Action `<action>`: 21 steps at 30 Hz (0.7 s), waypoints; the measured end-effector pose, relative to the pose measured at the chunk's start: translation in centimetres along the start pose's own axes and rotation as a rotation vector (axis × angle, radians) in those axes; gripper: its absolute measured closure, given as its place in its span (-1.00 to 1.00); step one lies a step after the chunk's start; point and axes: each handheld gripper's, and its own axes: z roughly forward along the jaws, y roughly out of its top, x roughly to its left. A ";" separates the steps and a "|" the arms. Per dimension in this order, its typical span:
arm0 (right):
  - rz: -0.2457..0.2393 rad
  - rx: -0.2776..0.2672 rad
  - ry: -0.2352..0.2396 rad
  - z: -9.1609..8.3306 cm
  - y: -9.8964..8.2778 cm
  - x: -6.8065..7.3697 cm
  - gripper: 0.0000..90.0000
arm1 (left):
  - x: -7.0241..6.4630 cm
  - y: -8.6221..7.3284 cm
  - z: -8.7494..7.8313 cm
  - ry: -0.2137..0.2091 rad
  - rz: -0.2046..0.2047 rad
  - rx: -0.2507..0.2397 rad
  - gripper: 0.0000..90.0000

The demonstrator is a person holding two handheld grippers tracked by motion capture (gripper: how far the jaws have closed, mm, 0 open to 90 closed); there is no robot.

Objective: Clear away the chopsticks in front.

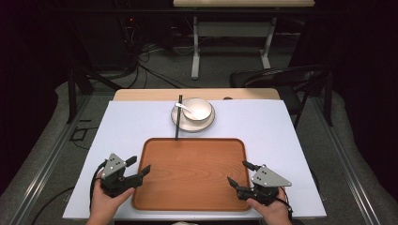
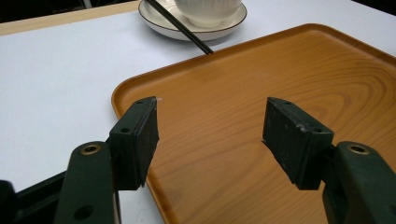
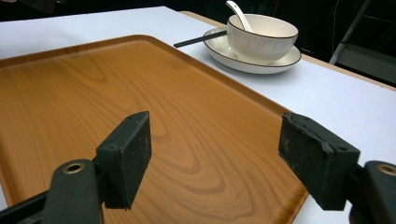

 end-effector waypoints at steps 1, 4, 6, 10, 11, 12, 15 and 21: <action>0.001 -0.001 0.001 0.0 0.0 0.0 -0.43 | 0.0 0.0 0.0 -0.001 0.000 0.000 -0.20; -0.001 0.000 -0.002 0.0 0.0 0.0 -0.43 | 0.1 0.0 0.0 -0.002 -0.009 0.003 -0.20; 0.003 0.001 0.000 0.0 0.0 0.0 -0.44 | 0.1 0.1 0.0 -0.006 -0.012 0.009 -0.20; 0.014 0.028 0.021 0.3 0.0 0.0 -0.49 | 0.2 0.5 0.1 -0.011 -0.032 0.027 -0.19; 0.015 0.028 0.024 0.4 0.0 0.0 -0.49 | 0.3 0.6 0.1 -0.009 -0.032 0.034 -0.19; 0.013 0.028 0.024 0.4 0.0 0.0 -0.49 | 0.3 0.7 0.1 -0.007 -0.043 0.038 -0.19; 0.009 0.025 0.027 0.4 0.0 0.1 -0.51 | 0.5 1.0 0.3 -0.019 -0.082 0.053 -0.20; 0.018 0.007 0.028 0.2 0.0 -0.2 -0.62 | 0.6 2.2 0.8 -0.010 -0.095 0.074 -0.22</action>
